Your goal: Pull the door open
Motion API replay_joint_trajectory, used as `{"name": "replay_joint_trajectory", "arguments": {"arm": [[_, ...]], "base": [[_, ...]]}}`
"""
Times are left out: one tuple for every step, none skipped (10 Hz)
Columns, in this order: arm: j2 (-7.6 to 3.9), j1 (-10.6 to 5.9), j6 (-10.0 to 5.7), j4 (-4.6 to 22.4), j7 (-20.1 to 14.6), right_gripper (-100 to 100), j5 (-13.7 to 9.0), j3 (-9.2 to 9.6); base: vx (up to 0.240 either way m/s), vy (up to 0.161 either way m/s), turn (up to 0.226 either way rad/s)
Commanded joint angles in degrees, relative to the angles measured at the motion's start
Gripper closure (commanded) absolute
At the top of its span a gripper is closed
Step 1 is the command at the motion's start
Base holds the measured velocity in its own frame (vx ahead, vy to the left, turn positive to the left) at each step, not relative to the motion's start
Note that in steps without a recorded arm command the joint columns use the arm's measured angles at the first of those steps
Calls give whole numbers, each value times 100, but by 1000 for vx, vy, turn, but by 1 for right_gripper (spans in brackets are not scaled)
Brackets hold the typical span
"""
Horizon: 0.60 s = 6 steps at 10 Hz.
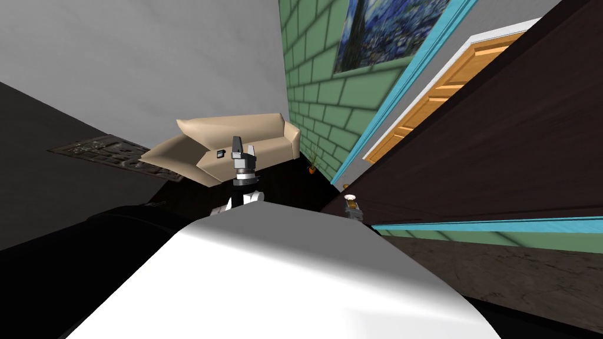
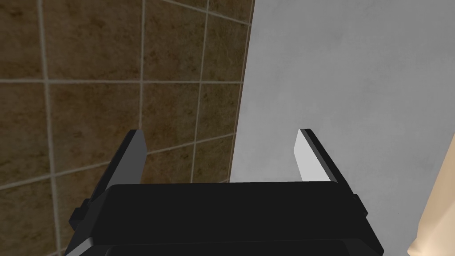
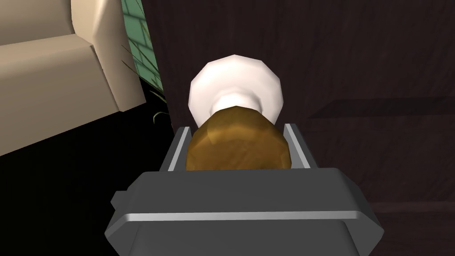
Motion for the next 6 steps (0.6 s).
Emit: {"name": "replay_joint_trajectory", "arguments": {"arm": [[-150,156,-203,-101,-172,100,92,163],[-180,188,-241,-113,-208,100,111,198],[-143,157,-166,-81,-166,100,93,174],[-139,188,-341,73,-253,100,126,241],[-138,202,-455,172,-300,100,143,274],[-137,218,-588,287,-355,100,162,313]], "base": [[-82,-47,10],[-69,-51,7],[-28,-16,5],[-3,4,39],[1,8,33],[6,13,29]]}}
